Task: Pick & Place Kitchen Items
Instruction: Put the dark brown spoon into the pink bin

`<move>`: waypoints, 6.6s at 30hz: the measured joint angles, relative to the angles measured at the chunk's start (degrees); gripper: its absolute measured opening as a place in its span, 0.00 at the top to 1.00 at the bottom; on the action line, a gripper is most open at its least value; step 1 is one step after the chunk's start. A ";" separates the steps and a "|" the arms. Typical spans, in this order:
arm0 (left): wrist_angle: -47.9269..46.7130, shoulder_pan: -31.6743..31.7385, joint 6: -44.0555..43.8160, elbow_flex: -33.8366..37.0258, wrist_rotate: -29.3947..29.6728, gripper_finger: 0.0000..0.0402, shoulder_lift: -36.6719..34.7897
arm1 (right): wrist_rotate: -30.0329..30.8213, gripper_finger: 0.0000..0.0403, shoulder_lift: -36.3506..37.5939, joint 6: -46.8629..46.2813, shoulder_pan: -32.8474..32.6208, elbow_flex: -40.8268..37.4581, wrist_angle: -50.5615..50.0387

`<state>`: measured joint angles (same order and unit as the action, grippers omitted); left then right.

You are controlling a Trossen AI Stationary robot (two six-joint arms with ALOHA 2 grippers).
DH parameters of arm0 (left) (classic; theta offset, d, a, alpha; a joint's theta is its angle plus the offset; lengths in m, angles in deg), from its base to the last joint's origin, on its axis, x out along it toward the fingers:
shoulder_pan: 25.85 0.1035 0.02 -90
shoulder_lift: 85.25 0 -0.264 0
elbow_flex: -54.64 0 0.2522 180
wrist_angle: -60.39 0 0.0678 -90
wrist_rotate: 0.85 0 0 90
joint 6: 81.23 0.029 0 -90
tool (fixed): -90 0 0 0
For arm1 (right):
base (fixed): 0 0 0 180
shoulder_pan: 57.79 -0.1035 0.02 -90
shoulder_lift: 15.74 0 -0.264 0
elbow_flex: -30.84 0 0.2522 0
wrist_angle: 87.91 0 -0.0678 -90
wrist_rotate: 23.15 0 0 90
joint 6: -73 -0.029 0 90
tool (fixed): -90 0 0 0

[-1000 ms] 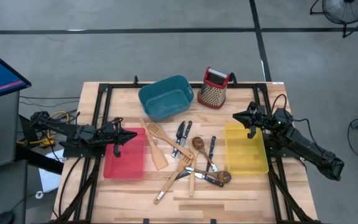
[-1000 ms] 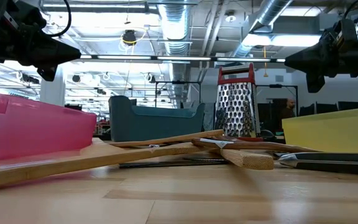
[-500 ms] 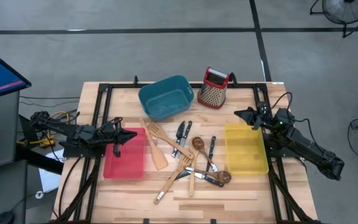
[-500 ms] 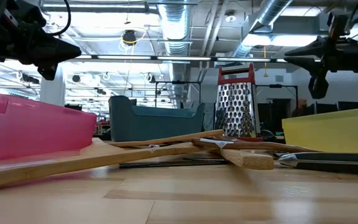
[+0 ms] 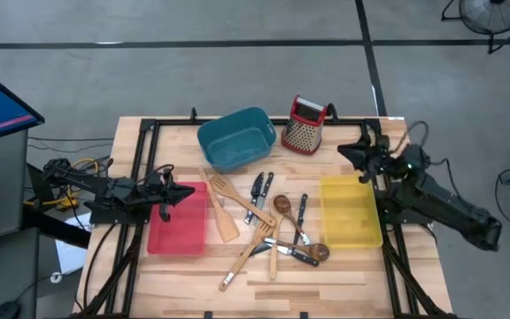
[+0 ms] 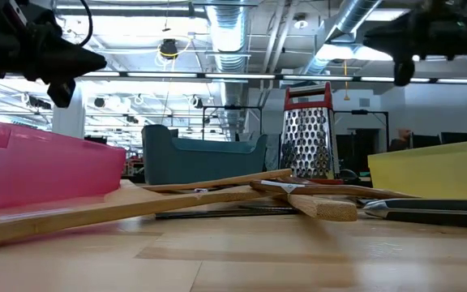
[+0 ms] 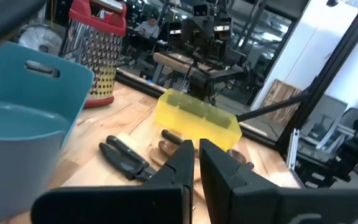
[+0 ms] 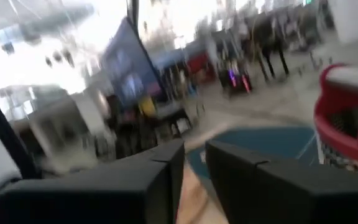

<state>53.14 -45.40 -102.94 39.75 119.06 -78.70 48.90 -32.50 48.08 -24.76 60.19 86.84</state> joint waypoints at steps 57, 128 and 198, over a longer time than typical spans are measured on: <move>4.78 0.02 1.73 0.00 2.01 0.89 0.00 | 26.18 0.88 -88.80 -12.06 -42.75 49.41 -53.55; 39.07 19.35 10.84 -27.98 -30.30 0.42 56.03 | 17.70 0.88 -76.57 18.96 -34.52 49.56 13.06; 30.23 17.04 -7.75 -34.14 -56.07 0.96 32.70 | 18.07 0.47 -49.12 23.57 -39.76 49.63 -19.08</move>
<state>83.37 -28.36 -110.69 5.61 62.99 -46.00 66.96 -81.61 71.64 -64.51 109.81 67.77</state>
